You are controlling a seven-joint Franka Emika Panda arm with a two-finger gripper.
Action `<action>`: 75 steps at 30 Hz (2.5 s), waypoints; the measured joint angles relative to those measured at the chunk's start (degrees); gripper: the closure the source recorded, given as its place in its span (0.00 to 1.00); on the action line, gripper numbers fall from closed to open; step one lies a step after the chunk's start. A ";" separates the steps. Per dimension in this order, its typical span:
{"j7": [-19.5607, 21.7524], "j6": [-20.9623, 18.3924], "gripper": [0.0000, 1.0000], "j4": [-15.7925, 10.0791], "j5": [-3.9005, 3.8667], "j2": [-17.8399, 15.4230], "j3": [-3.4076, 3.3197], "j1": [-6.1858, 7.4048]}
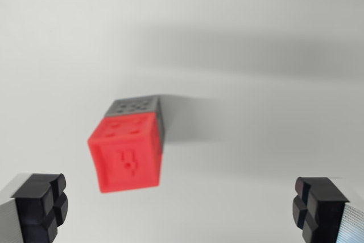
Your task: Destack cube
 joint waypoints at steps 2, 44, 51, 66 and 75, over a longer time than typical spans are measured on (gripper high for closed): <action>-0.28 1.11 0.00 -1.36 0.09 -0.35 0.13 0.20; -3.20 27.18 0.00 -16.27 1.33 9.64 1.92 3.26; -3.08 29.89 0.00 -15.99 1.15 12.59 1.80 3.30; -3.01 31.50 1.00 -15.74 1.06 14.37 1.60 3.45; -3.00 31.50 1.00 -15.73 1.05 14.37 1.60 3.45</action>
